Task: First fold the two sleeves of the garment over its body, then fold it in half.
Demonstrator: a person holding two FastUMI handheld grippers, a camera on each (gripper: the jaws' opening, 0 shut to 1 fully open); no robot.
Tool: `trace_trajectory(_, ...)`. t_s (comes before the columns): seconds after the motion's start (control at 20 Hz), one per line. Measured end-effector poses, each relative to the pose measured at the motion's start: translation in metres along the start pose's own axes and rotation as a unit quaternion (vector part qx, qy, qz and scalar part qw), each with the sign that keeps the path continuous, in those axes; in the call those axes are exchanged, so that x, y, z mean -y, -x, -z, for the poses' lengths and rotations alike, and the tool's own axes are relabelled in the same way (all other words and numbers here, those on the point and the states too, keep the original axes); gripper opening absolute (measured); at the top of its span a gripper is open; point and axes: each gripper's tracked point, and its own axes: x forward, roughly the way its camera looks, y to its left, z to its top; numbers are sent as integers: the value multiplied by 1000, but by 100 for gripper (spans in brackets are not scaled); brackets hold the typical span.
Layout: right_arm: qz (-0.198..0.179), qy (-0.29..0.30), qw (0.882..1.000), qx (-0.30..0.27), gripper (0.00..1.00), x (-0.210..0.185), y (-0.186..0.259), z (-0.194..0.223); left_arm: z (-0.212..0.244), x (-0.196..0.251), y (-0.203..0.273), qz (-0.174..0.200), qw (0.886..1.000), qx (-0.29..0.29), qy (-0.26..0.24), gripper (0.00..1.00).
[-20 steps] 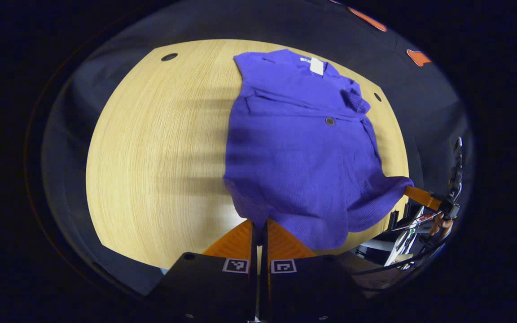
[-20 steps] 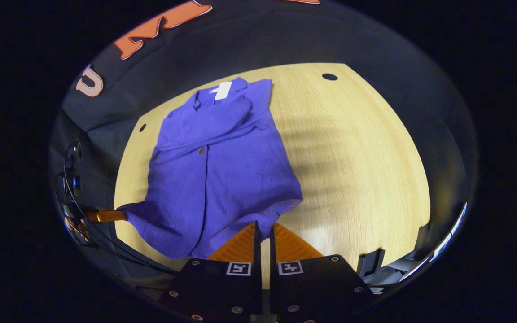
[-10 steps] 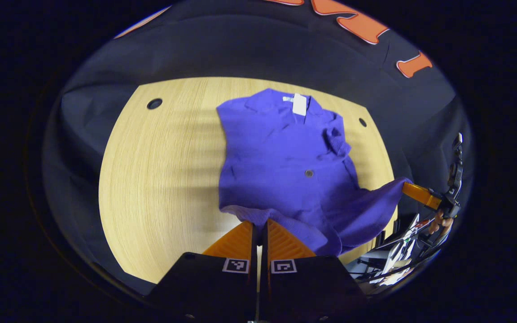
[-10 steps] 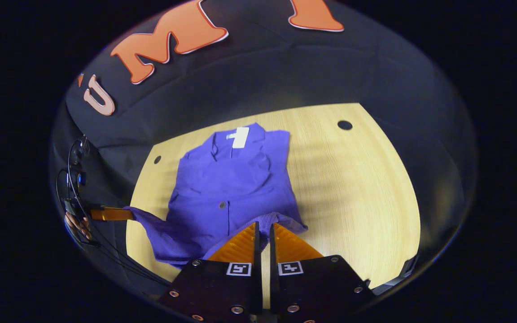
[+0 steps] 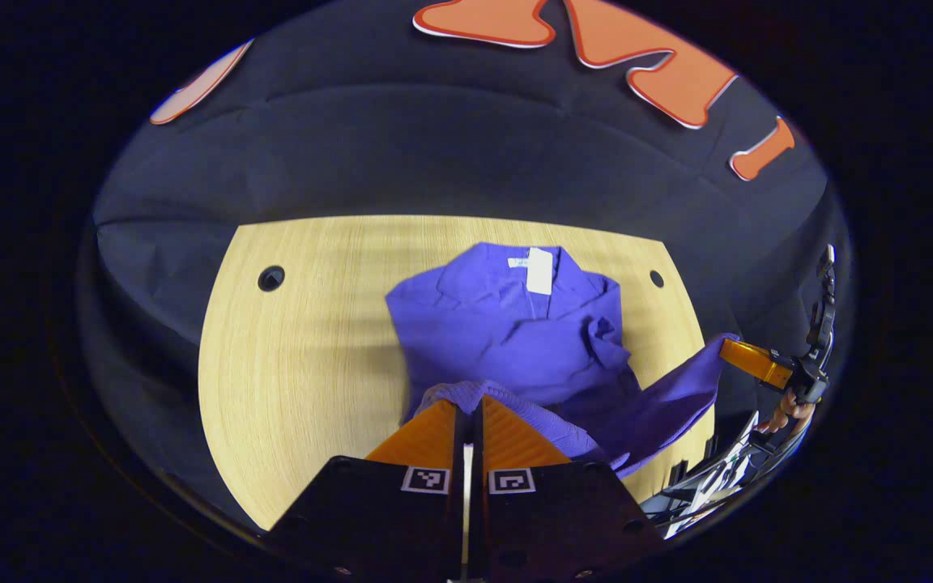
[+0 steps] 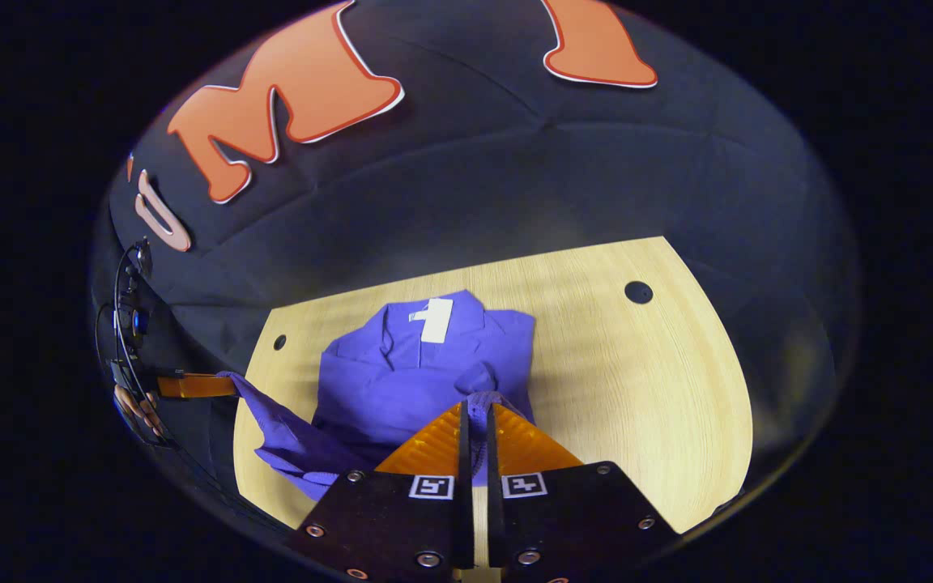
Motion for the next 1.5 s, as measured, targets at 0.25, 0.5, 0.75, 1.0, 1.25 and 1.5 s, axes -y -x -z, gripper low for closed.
trace_trajectory(0.25,9,-8,1000,6,7,7,-46,-44,-56,-18,-34,-31,999,26,-15,4)
trace_trajectory(0.5,15,-30,999,3,7,19,-101,-73,-100,-35,-81,-70,996,48,-42,4)
trace_trajectory(0.75,17,-46,998,25,7,30,-142,-98,-130,-54,-111,-110,989,88,-50,4)
trace_trajectory(1.0,33,-53,997,50,22,48,-148,-113,-170,-82,-115,-180,968,161,-71,19)
trace_trajectory(1.25,33,-33,997,66,38,48,-150,-109,-176,-75,-90,-176,963,195,-61,28)
trace_trajectory(1.5,53,12,994,99,57,60,-142,-114,-156,-61,-58,-155,961,225,-31,55)
